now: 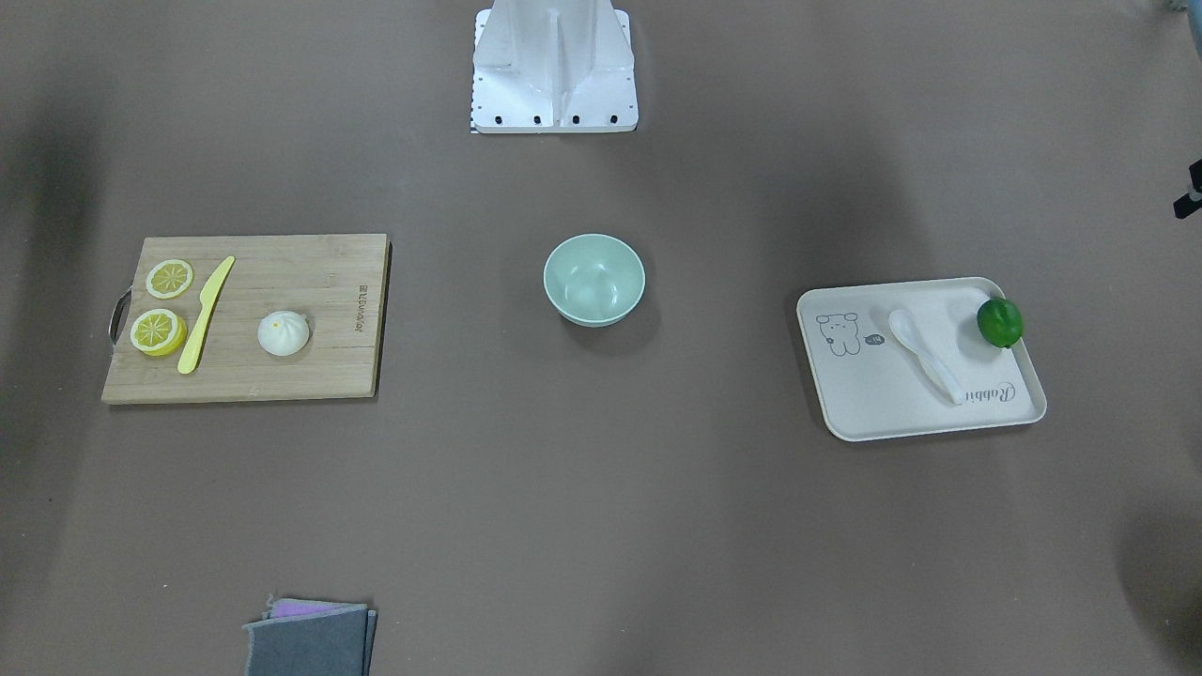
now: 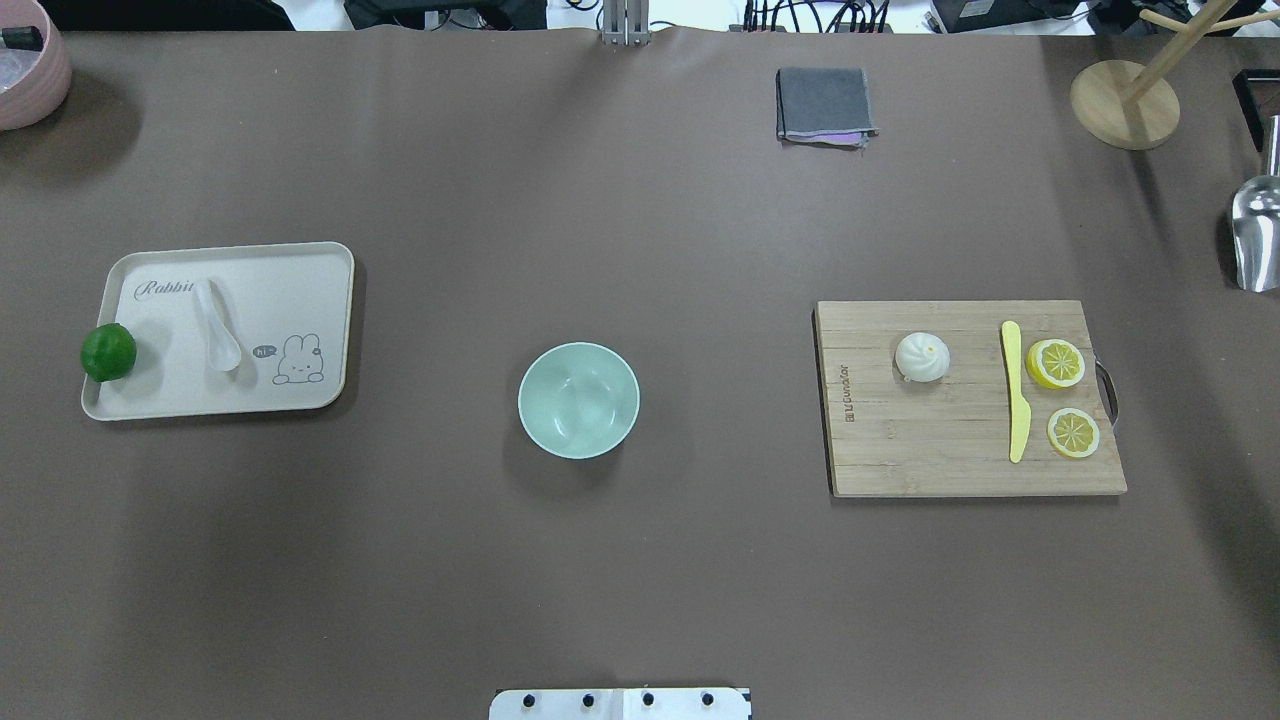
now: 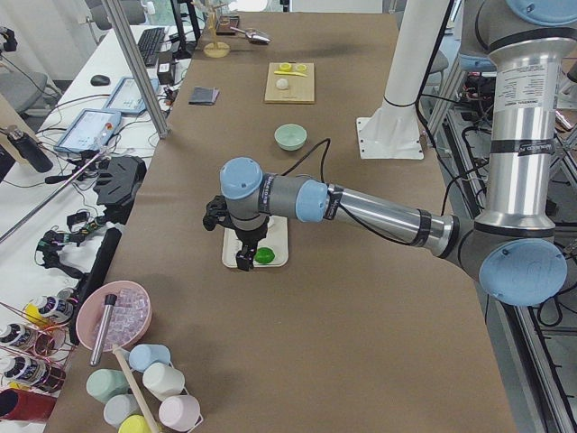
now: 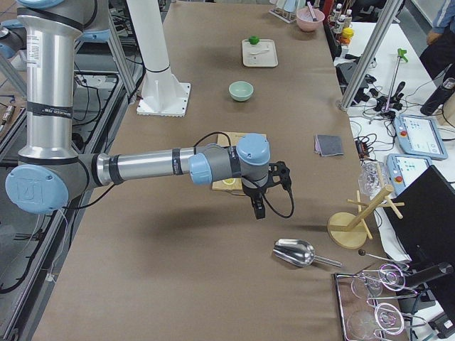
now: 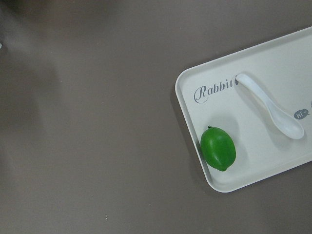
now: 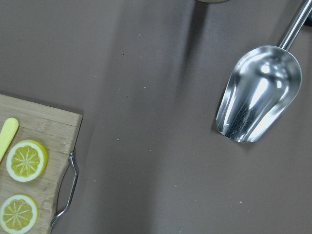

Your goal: Put spoon and bun in bowl

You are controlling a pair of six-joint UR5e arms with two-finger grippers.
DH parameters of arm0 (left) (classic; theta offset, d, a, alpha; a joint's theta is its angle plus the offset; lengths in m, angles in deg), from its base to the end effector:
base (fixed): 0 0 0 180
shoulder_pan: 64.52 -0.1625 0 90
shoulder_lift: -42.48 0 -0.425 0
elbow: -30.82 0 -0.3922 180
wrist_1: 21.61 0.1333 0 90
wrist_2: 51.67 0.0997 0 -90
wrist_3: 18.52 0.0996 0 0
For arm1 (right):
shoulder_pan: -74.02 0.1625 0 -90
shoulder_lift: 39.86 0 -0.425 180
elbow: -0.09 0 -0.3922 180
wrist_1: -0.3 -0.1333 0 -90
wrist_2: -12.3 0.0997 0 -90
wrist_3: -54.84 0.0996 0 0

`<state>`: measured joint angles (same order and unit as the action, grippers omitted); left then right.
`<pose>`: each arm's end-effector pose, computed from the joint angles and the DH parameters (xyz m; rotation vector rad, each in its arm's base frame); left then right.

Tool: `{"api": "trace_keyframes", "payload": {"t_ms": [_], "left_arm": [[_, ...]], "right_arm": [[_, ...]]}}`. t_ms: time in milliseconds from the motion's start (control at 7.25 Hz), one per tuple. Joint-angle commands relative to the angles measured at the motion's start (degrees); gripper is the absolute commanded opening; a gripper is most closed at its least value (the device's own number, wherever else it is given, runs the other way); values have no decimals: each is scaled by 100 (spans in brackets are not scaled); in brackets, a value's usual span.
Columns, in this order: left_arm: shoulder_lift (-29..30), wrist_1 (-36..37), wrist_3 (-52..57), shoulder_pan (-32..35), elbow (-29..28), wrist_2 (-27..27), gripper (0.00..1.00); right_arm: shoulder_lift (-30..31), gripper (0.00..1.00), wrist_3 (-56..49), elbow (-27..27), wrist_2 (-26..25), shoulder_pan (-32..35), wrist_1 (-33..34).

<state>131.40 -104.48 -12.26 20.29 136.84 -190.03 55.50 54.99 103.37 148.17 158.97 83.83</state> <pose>-0.0153 -0.4821 0.5383 0.1363 0.8436 0.2451 0.0209 -0.4662 0.5740 0.2014 -0.8071 -0.1811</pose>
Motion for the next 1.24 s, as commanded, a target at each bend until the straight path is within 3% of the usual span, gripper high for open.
{"api": "trace_keyframes", "payload": {"t_ms": [0,276,552,828,1103], "left_arm": [[-6,-2,-2,0,6,-7,98],[11,-28,16,0,15,-42,98],[46,-72,16,0,33,-51,98],[-163,-797,-1,0,16,-59,98],[-147,-846,-115,-8,137,-86,97]], "right_arm": [[9,100,29,-27,27,-40,-3],[-9,100,605,17,27,-128,-21],[8,100,601,17,53,-233,-588],[44,100,592,34,44,-444,-671],[61,99,688,87,192,-506,-680]]}}
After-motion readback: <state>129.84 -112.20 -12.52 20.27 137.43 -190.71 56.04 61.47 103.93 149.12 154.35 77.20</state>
